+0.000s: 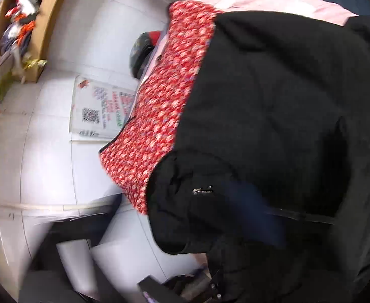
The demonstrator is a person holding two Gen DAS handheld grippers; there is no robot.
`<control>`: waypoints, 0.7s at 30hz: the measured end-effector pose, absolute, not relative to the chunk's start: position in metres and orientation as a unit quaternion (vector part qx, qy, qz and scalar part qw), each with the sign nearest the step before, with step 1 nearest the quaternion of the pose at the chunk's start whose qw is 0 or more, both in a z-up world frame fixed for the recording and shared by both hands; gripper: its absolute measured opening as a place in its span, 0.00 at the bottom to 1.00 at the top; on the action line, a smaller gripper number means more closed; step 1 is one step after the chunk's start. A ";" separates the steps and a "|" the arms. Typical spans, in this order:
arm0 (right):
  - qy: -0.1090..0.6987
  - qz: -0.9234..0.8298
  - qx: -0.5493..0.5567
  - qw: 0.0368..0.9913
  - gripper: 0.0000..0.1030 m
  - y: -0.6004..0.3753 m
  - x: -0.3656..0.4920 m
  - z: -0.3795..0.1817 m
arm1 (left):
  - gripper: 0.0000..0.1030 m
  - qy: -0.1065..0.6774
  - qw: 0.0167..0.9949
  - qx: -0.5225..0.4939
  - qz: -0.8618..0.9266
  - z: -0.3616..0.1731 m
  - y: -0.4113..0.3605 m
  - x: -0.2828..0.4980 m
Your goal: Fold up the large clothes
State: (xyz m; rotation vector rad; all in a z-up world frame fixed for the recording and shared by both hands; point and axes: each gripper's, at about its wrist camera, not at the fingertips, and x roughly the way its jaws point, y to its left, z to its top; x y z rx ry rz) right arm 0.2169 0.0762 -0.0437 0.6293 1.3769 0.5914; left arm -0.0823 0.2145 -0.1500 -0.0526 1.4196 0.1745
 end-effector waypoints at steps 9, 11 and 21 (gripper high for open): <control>0.682 0.216 0.326 0.618 0.94 0.138 0.261 -0.110 | 0.88 0.604 0.791 -0.038 0.090 -0.164 0.253 -0.083; 0.706 0.209 0.281 0.615 0.94 0.172 0.270 -0.126 | 0.91 0.607 0.791 -0.040 0.069 -0.172 0.237 -0.064; 0.714 0.230 0.260 0.608 0.15 0.135 0.243 -0.154 | 0.56 0.659 0.752 -0.009 -0.030 -0.197 0.161 -0.063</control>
